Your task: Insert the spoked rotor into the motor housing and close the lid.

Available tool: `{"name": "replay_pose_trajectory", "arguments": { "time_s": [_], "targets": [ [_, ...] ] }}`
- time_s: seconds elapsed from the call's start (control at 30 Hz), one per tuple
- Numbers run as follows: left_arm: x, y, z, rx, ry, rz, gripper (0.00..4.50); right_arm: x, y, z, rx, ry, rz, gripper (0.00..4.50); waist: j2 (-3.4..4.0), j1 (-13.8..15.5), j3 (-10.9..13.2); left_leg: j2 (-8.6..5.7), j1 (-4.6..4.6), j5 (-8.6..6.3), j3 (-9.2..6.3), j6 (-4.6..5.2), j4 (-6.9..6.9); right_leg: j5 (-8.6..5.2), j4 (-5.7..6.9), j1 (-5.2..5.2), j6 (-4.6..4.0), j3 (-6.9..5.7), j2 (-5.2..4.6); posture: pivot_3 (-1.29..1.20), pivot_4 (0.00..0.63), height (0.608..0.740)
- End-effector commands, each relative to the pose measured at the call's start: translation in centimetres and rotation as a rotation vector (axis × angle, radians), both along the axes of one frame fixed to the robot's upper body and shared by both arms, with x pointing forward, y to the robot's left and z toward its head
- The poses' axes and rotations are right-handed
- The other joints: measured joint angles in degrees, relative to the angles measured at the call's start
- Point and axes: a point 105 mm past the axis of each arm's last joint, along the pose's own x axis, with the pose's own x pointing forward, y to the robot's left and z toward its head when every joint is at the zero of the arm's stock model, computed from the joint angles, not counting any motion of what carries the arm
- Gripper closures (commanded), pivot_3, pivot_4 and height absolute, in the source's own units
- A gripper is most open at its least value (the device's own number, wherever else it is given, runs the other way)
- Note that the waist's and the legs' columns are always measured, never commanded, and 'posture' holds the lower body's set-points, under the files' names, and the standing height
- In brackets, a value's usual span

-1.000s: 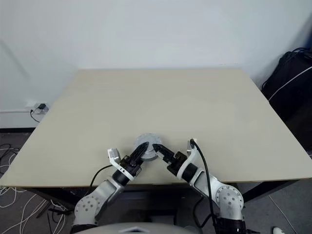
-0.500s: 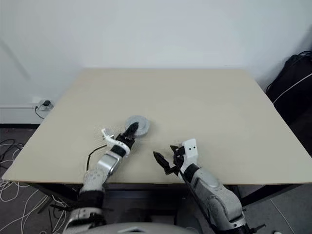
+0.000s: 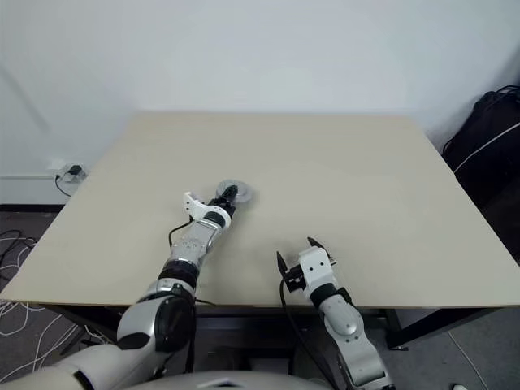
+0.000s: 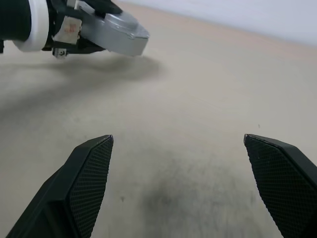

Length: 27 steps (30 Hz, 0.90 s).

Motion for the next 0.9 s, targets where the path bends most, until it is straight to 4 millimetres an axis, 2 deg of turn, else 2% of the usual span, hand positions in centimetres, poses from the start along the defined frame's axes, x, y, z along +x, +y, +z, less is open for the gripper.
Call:
{"name": "replay_pose_trajectory", "arguments": {
  "time_s": [0.03,0.23,0.47,0.57,0.63,0.77,0.9],
  "targets": [
    [1.6,0.5,1.9,0.053,-0.035,0.035,2.36,0.4,-0.2,1.1,0.007,-0.054,-0.016,0.0,-0.01,0.0,0.0,0.0,0.0,0.0,0.0,0.0,0.01,0.0,0.0,0.0,0.0,-0.01,0.0,0.0,0.0,0.74],
    [1.1,0.1,0.2,0.089,0.041,0.002,2.36,0.0,-0.1,0.9,0.005,-0.041,-0.021,0.0,-0.02,-0.1,0.0,-0.02,0.0,0.0,-0.02,0.0,-0.01,0.01,0.02,-0.02,0.0,-0.01,0.0,0.0,0.0,0.74],
    [-0.5,0.2,-2.4,0.14,0.143,-0.047,0.06,0.0,0.2,0.9,0.016,-0.025,-0.016,0.0,-0.02,-0.3,-0.3,-0.02,0.12,0.01,-0.06,-0.01,0.05,0.01,0.15,0.08,0.0,0.0,-0.01,0.0,0.0,0.74],
    [-1.8,0.4,-3.9,0.17,0.189,-0.085,0.01,0.1,0.3,0.9,0.023,-0.02,-0.015,0.0,0.06,-0.8,-0.6,-0.02,0.22,0.01,-0.04,-0.01,0.04,0.01,0.19,0.15,0.0,0.01,-0.01,0.0,0.0,0.74],
    [-3.4,1.1,-5.4,0.184,0.234,-0.122,0.01,0.1,0.3,0.6,0.029,0.001,-0.016,0.0,0.17,-1.2,-0.9,-0.02,0.3,0.01,-0.02,-0.01,0.03,0.01,0.24,0.18,0.0,0.04,-0.01,0.0,0.0,0.74],
    [-6.8,2.3,-7.1,0.236,0.292,-0.202,0.01,0.0,0.4,0.0,0.036,0.04,-0.008,0.0,0.25,-2.2,-1.2,0.03,0.96,-0.21,0.08,0.27,-0.23,-0.06,0.24,0.72,-0.06,0.26,-0.01,0.0,0.0,0.74],
    [-10.4,4.6,-7.7,0.428,0.311,-0.255,0.01,0.1,0.2,-0.6,0.029,0.064,-0.024,0.0,0.4,-2.6,-1.5,0.13,1.7,-0.44,0.16,0.3,-0.3,-0.46,0.18,1.41,0.19,0.3,0.04,0.0,0.0,0.74]
  ]
}}
